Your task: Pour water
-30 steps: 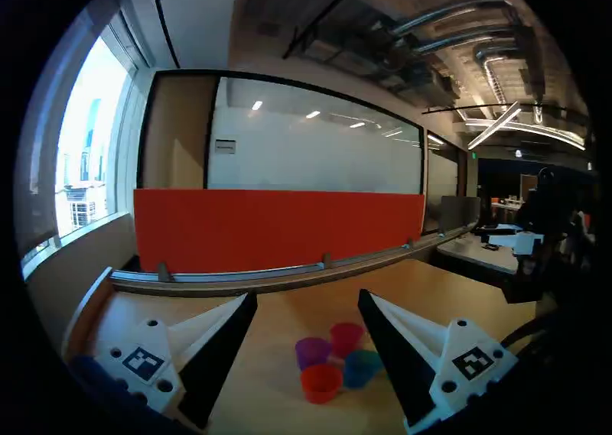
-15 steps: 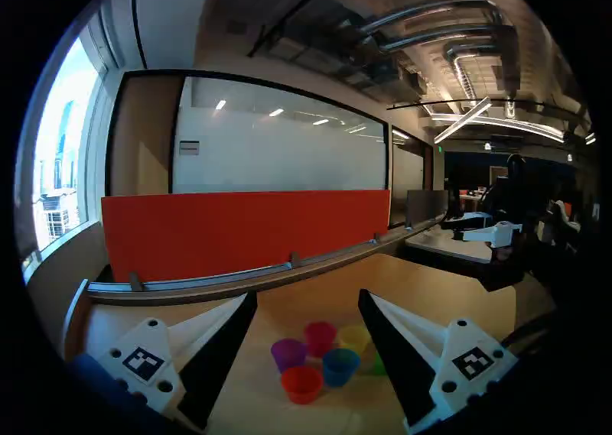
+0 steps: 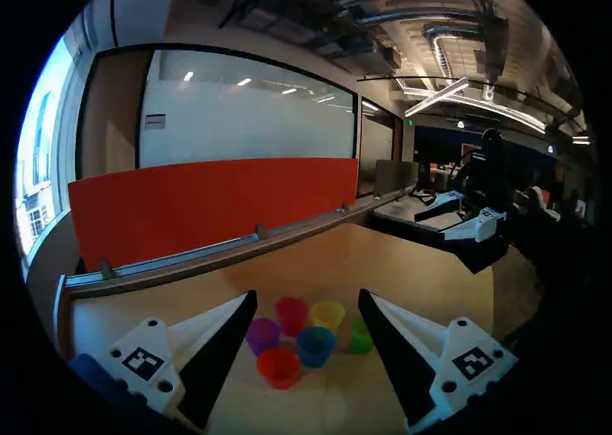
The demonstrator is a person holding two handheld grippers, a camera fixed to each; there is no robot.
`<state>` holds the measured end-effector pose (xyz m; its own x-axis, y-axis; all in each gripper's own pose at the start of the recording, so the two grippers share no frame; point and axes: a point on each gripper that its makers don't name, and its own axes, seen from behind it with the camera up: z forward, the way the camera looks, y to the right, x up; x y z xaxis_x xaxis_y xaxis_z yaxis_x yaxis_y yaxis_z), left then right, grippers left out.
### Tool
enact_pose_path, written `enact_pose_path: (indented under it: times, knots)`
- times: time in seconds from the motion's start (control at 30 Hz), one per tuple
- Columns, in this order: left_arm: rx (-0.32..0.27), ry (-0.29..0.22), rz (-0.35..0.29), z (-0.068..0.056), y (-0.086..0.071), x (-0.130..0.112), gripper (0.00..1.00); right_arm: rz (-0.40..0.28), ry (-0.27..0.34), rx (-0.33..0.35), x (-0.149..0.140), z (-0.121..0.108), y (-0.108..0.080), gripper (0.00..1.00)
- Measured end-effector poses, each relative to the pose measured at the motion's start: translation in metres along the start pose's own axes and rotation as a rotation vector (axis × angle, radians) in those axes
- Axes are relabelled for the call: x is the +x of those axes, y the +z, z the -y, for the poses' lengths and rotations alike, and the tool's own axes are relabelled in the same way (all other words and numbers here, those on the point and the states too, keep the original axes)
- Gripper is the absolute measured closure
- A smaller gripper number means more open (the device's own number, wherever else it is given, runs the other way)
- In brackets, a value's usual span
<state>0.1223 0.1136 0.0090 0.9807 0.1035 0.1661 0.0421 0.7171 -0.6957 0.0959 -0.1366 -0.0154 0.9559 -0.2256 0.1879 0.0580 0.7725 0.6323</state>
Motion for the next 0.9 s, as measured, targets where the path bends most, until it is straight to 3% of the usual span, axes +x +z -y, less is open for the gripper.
enact_pose_path:
  times: [0.3,0.6,0.9]
  knots:
    - [-0.029,0.072,0.083,-0.004,0.020,-0.022,0.02,0.056,-0.008,0.050,-0.019,0.008,0.011,0.00]
    - [-0.059,0.076,0.149,-0.007,0.043,-0.054,0.02,0.100,0.001,0.068,-0.044,0.007,0.025,0.00]
    - [-0.065,0.120,0.225,-0.007,0.065,-0.092,0.02,0.139,0.019,0.089,-0.071,0.010,0.039,0.00]
